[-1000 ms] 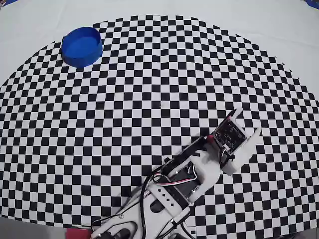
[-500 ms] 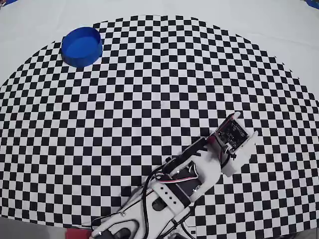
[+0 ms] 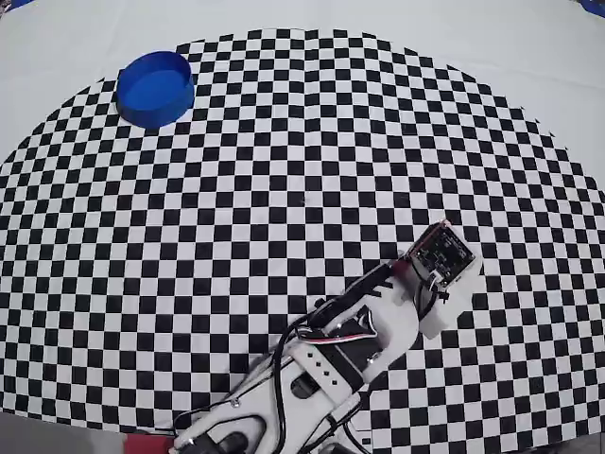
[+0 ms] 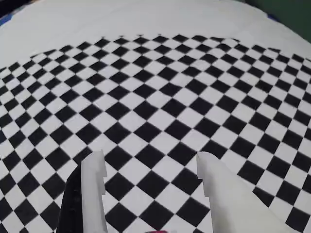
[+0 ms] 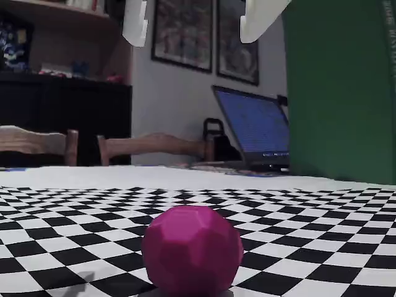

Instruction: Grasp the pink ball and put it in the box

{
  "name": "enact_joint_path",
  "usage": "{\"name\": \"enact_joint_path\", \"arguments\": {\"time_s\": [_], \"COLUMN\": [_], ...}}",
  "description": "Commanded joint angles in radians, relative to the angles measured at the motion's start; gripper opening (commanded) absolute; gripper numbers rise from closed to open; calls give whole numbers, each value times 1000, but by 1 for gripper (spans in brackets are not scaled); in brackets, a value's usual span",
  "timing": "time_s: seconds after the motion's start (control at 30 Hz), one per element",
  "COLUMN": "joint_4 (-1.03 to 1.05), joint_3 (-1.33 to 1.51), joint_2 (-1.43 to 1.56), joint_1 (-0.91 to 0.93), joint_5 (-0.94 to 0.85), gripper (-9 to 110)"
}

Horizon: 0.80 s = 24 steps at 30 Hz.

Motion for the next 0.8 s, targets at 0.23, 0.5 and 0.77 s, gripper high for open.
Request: {"name": "enact_joint_path", "arguments": {"time_s": [0.23, 0.5, 0.77], "joint_4": [2, 2, 2], "joint_3": [8, 8, 8], "joint_2": [-52, -86, -124], "joint_1": [6, 11, 11], "joint_5": [2, 2, 2], "gripper": [21, 24, 24]}}
